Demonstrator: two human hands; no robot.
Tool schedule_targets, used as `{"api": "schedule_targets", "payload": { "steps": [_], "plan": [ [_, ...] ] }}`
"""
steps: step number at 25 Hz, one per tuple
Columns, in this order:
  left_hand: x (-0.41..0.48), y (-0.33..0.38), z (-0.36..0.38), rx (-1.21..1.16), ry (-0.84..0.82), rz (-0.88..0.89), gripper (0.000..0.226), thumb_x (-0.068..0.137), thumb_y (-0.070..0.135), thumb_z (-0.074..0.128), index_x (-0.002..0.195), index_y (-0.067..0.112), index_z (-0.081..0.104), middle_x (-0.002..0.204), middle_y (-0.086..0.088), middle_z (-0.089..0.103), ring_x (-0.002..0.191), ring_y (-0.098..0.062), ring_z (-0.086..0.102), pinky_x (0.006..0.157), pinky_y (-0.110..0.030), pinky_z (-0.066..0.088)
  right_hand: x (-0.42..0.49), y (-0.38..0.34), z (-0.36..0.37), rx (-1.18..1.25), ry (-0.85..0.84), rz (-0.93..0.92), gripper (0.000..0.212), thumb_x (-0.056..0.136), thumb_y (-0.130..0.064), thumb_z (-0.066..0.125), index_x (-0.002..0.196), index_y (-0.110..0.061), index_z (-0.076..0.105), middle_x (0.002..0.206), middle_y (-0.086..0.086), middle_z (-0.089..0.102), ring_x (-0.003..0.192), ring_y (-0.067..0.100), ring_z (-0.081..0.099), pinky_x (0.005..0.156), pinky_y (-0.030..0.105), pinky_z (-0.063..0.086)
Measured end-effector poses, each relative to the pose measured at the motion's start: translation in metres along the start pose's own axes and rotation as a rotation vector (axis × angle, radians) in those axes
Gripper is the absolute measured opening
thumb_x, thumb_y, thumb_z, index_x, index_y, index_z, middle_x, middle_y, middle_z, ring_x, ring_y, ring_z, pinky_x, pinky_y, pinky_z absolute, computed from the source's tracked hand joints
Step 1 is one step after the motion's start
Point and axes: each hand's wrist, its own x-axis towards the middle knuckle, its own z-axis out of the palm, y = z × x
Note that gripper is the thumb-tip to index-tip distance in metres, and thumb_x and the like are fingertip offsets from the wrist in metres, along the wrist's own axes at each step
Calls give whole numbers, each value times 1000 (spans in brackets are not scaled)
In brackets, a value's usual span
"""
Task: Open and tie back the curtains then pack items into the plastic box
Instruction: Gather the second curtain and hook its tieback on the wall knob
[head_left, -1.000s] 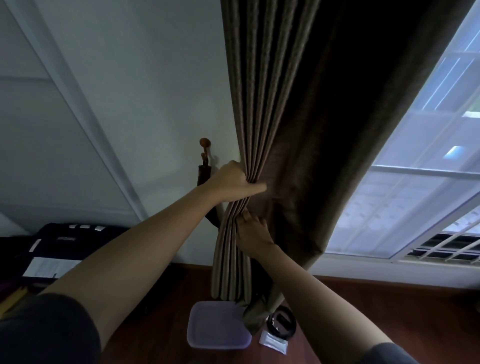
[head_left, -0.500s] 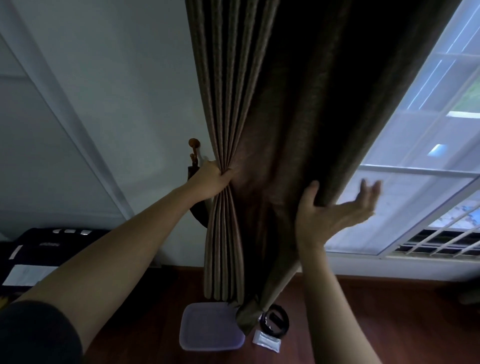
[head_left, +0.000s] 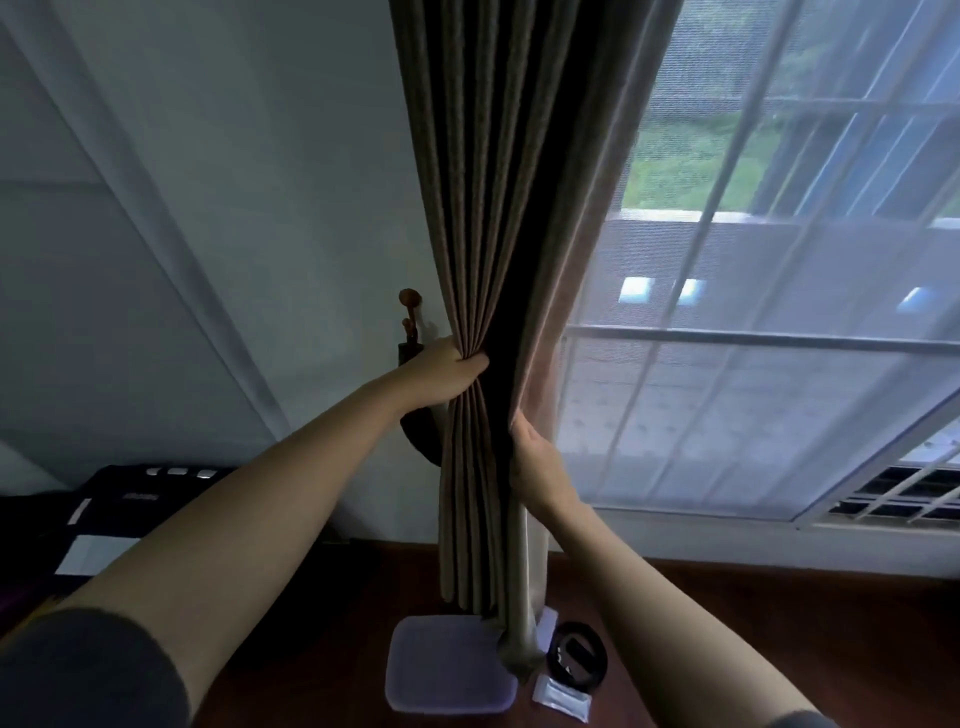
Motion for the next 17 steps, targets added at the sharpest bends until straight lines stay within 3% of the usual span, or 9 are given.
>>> {"api": "schedule_targets", "payload": {
  "steps": [3, 6, 11, 14, 16, 17],
  "plan": [
    [-1, 2, 1, 26, 18, -3, 25, 99, 20, 40, 118, 15, 55, 103, 2, 55, 98, -10, 50, 87, -22, 35, 9, 4, 6, -30, -51, 35, 94, 88, -2, 46, 146, -37, -19, 160, 0, 13, 113, 37, 57, 90, 49, 50],
    [-1, 6, 3, 21, 7, -13, 17, 97, 20, 41, 101, 18, 58, 95, 3, 58, 97, -15, 55, 91, -28, 42, 16, 11, 8, -71, -78, 36, 103, 84, 2, 50, 144, -35, -26, 161, -4, 2, 104, 37, 61, 83, 49, 53],
    [3, 3, 9, -47, 37, -57, 14, 95, 24, 44, 94, 27, 58, 101, -2, 64, 101, -18, 61, 95, -38, 49, 19, 12, 19, -88, -108, 37, 98, 86, 5, 48, 147, -21, -24, 158, -3, -21, 107, 35, 59, 83, 46, 54],
    [3, 5, 13, -52, 51, -76, 14, 93, 24, 46, 99, 24, 58, 100, -1, 64, 98, -16, 60, 91, -33, 49, 17, 8, 24, -32, -127, 30, 92, 87, 6, 44, 147, -16, -22, 156, 1, -26, 113, 36, 56, 85, 46, 52],
    [0, 11, 15, -2, 61, -77, 10, 91, 22, 49, 94, 20, 59, 93, 1, 62, 91, -15, 60, 80, -26, 45, 18, 5, 29, -4, -131, -2, 91, 88, 3, 46, 147, -12, -22, 154, 7, -29, 132, 36, 40, 97, 45, 47],
    [-1, 12, 17, 30, 68, -60, 10, 89, 23, 54, 91, 16, 60, 92, -2, 63, 89, -16, 60, 76, -24, 45, 18, 5, 32, -2, -134, -18, 90, 89, 1, 47, 147, -9, -21, 154, 10, -29, 143, 34, 22, 107, 44, 39]
  ]
}}
